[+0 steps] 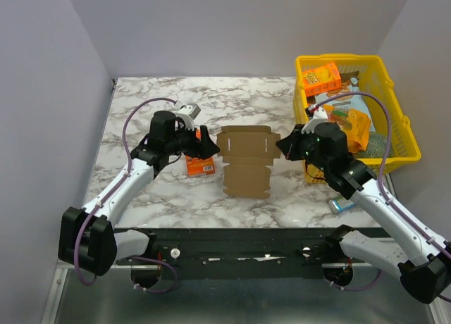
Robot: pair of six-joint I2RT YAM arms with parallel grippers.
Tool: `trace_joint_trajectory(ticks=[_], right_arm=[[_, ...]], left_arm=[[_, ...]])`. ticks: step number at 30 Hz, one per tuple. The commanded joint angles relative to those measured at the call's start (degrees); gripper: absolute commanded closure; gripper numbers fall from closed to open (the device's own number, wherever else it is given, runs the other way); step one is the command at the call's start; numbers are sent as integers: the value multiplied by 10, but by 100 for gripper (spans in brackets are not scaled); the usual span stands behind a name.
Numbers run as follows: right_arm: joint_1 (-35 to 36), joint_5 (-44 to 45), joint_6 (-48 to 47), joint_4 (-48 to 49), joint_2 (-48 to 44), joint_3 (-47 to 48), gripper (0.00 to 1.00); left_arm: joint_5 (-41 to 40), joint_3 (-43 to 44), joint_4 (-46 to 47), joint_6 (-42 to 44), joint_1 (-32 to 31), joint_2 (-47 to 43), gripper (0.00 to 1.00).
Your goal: Fold the paper box
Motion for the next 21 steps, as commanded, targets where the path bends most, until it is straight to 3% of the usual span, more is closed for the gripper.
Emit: trace_joint_trajectory(ticks=[1,5,10,12,13,14,15,17,18,21], right_arm=[[4,-22,12,20,2,-10,99],[3,-39,16,35,6,-14,99],[4,-58,19,48,10,-18,99],[3,-64,18,51,11,-17,99],[4,-67,17,51,12,-19,99],[4,-70,16,58,15,-22,99],[4,-80,13,63,16,-25,99],[5,-96,8,78,19,-31,99],[3,-108,-4,79,25,-30,99],[3,-96,-37,61,27,-14,62]], left_arm=[[34,7,43,-19,-1,6,23],[41,16,49,-24,-1,31,37],[34,22,37,-23,-5,50,39],[32,23,38,-22,-6,52,44],[31,24,39,-21,-6,53,50],[34,26,42,-20,-6,54,69],[42,28,42,-19,-7,56,81],[51,35,34,-4,-7,58,99],[51,38,26,6,-7,55,100],[37,49,-21,68,-7,32,100]])
